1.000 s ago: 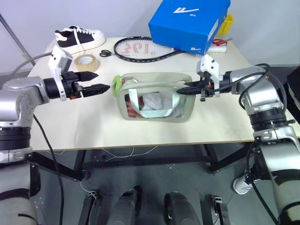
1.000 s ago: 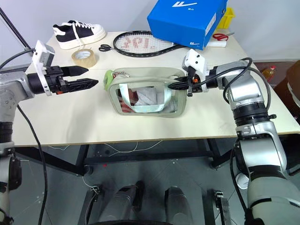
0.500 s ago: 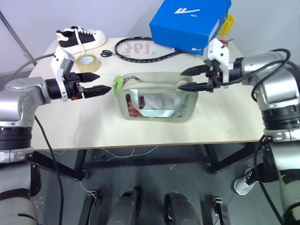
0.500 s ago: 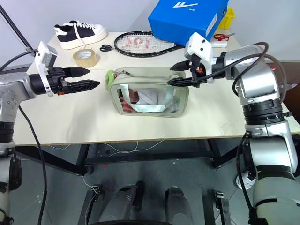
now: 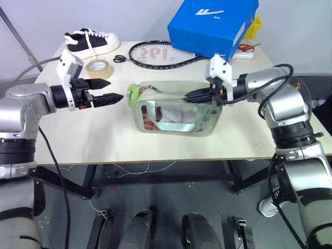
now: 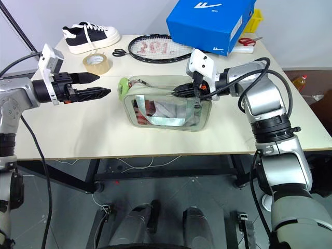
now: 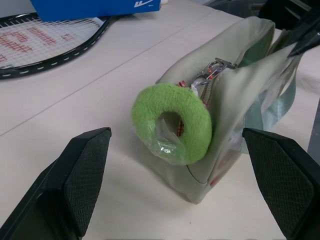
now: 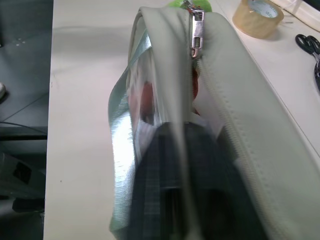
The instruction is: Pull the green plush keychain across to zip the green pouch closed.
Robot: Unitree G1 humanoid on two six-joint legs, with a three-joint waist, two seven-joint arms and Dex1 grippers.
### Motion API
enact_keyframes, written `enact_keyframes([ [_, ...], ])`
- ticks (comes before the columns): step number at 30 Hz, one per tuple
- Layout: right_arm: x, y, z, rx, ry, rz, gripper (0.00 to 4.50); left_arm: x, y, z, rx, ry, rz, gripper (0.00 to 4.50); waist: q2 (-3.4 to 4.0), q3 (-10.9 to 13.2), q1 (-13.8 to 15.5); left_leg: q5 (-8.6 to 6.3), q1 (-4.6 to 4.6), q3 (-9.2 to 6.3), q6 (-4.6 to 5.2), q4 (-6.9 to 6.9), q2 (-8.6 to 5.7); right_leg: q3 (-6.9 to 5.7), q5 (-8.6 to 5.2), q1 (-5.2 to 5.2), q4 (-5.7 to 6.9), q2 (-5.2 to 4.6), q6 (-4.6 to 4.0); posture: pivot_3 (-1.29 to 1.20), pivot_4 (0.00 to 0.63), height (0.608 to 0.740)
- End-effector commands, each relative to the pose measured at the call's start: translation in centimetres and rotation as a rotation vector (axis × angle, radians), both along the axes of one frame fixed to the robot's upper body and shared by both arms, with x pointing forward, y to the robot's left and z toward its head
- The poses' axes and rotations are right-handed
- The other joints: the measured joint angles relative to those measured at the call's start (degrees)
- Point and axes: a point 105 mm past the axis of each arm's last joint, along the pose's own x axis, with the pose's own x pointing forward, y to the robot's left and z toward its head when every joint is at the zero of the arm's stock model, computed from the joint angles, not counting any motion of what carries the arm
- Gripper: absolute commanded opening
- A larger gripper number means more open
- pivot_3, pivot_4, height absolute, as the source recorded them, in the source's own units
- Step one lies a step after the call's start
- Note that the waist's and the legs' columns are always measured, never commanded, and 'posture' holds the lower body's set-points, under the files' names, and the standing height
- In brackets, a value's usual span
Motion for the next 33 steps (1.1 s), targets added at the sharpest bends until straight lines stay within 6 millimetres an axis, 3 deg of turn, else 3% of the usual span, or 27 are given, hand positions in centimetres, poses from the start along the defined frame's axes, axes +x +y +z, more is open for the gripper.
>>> enact_keyframes([
  [1, -0.5, 1.0, 1.8, 0.034, -0.057, 0.04, 0.02, -0.2, 1.5, 1.2, 0.02, -0.053, 0.044, 4.5, 0.0, 0.0, -0.2, 0.0, 0.0, 0.0, 0.0, -0.01, 0.0, 0.0, 0.0, 0.0, 0.0, 0.01, 0.0, 0.0, 0.15, 0.74],
  [6, -2.9, 2.2, 2.6, 0.015, -0.066, 0.144, 0.02, 0.1, 4.5, 2.7, 0.029, -0.073, 0.128, 4.5, 0.0, 0.0, -0.3, 0.05, -0.02, 0.01, 0.07, -0.02, 0.04, -0.01, 0.0, -0.1, 0.06, 0.07, 0.0, 0.0, 0.15, 0.74],
  [9, -4.1, 2.9, 2.6, 0.004, -0.063, 0.165, 0.02, 0.0, 5.0, 2.6, 0.043, -0.067, 0.127, 4.5, 0.0, 0.0, -0.1, 0.05, -0.1, 0.01, 0.08, -0.03, 0.03, -0.02, 0.0, -0.23, 0.06, 0.06, 0.0, 0.0, 0.15, 0.74],
  [14, -4.7, 3.7, 1.5, 0.012, -0.048, 0.141, 0.02, -0.2, 4.2, 2.0, 0.035, -0.053, 0.097, 4.5, -0.03, 0.0, 0.2, -0.01, -0.11, 0.0, 0.01, 0.03, 0.01, 0.01, -0.01, -0.35, 0.03, -0.03, -0.02, 0.0, 0.15, 0.74],
  [19, -4.7, 3.1, -0.7, -0.019, -0.051, 0.111, 0.02, -0.7, 3.4, 1.0, 0.046, -0.019, 0.053, 4.5, -0.05, 0.0, 0.1, -0.01, -0.1, 0.0, 0.02, 0.02, -0.01, 0.01, -0.03, -0.34, 0.04, -0.09, -0.06, 0.0, 0.15, 0.74],
  [25, -5.4, 2.1, -1.0, -0.033, -0.049, 0.136, 0.02, -3.2, 2.6, -0.4, 0.039, 0.183, -0.139, 4.5, -0.05, 0.0, -0.1, 0.0, -0.1, 0.01, 0.03, 0.03, -0.01, 0.0, -0.03, -0.26, 0.05, -0.07, -0.05, 0.0, 0.15, 0.74],
  [28, -5.9, 1.8, -0.9, -0.039, -0.035, 0.156, 0.02, -4.6, 2.4, -2.2, 0.153, 0.275, -0.266, 4.5, -0.05, 0.0, -0.1, -0.01, -0.08, 0.01, 0.03, 0.03, 0.0, -0.01, -0.1, -0.29, 0.03, -0.07, -0.18, 0.0, 0.15, 0.74],
  [33, -6.6, 2.0, -1.1, -0.047, -0.02, 0.181, 0.02, -3.4, 1.2, -2.1, 0.16, 0.284, -0.337, 4.5, -0.07, 0.0, 0.4, -0.02, -0.1, -0.03, 0.04, 0.07, -0.01, -0.08, -0.13, -0.27, -0.02, -0.15, -0.24, 0.0, 0.15, 0.74],
])
